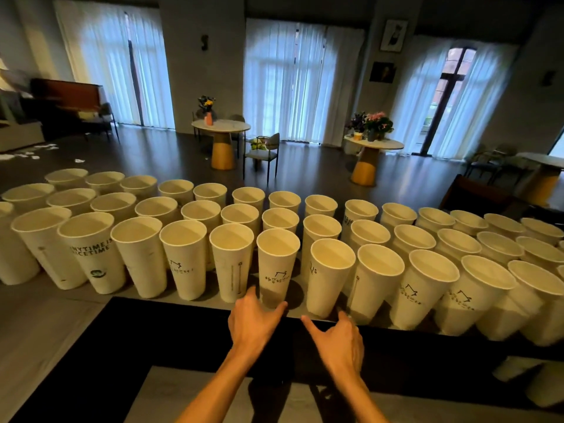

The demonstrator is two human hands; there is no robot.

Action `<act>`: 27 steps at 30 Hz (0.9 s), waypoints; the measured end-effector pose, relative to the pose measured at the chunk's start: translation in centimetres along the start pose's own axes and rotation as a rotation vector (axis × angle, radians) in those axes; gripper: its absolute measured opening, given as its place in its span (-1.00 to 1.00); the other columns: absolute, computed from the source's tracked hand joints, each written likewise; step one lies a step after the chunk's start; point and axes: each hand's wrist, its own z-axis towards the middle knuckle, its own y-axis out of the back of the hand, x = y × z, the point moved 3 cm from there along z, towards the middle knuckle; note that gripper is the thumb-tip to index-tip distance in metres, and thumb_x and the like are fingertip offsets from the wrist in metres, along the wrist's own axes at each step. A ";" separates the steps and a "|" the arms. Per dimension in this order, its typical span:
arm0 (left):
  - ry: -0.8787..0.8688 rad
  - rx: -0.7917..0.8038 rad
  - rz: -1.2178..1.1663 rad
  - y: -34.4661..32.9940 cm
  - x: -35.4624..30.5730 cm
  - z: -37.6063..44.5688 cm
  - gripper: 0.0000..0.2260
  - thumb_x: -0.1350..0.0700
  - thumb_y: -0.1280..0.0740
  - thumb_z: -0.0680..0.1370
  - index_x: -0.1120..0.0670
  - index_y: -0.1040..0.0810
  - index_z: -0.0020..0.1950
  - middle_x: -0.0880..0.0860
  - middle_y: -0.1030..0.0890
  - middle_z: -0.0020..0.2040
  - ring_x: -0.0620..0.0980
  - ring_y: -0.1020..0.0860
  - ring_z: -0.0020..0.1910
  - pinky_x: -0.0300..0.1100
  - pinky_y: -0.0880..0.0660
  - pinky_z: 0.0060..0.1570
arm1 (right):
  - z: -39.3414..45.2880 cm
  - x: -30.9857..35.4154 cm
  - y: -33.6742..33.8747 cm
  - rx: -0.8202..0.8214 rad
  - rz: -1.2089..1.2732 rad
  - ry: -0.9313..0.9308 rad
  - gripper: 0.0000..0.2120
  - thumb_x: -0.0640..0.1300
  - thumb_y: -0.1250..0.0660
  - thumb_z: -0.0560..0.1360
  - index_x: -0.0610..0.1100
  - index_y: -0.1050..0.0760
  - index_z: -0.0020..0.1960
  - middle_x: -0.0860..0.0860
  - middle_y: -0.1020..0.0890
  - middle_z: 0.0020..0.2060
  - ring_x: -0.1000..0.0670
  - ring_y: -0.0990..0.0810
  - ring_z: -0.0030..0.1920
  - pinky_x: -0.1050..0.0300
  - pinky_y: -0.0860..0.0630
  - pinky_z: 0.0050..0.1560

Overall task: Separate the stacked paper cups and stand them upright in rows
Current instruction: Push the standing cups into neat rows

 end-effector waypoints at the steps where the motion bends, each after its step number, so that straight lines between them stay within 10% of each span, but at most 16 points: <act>1: -0.014 0.026 -0.008 -0.2 0.0 0.6 -0.39 -0.16 -0.55 0.37 0.06 -0.52 0.33 0.05 -0.65 0.23 0.05 -0.59 0.25 0.00 -0.59 0.17 | 0.4 0.3 -0.2 -0.001 0.008 0.000 -0.06 0.43 -0.43 0.23 -0.12 -0.39 0.42 -0.05 -0.65 0.14 -0.04 -0.63 0.14 0.07 -0.60 0.09; 7: -0.011 0.101 0.006 -0.9 0.6 2.4 -0.43 -0.10 -0.59 0.32 0.05 -0.54 0.25 0.04 -0.67 0.16 0.03 -0.63 0.19 -0.05 -0.60 0.12 | 1.9 0.7 -1.1 0.001 0.040 -0.026 -0.35 0.36 -0.52 0.17 -0.03 -0.50 0.07 0.03 -0.70 -0.16 0.06 -0.69 -0.26 0.06 -0.66 -0.22; 21: -0.004 0.162 0.093 0.0 1.3 1.7 -0.48 -0.12 -0.57 0.34 0.02 -0.56 0.23 0.00 -0.67 0.16 -0.01 -0.61 0.21 -0.11 -0.59 0.14 | 0.6 0.9 -0.9 -0.045 0.014 -0.128 -0.27 0.28 -0.55 0.21 -0.06 -0.49 0.24 0.01 -0.69 -0.11 0.01 -0.68 -0.09 0.11 -0.61 -0.07; 27: 0.003 0.129 0.084 1.8 2.6 1.1 -0.37 -0.24 -0.56 0.31 -0.02 -0.56 0.29 -0.04 -0.64 0.23 -0.04 -0.59 0.24 -0.13 -0.59 0.14 | -3.3 1.6 -0.8 -0.143 0.188 -0.163 -0.51 0.08 -0.56 0.33 -0.02 -0.38 0.09 0.06 -0.58 -0.44 0.15 -0.56 -0.40 0.26 -0.39 -0.36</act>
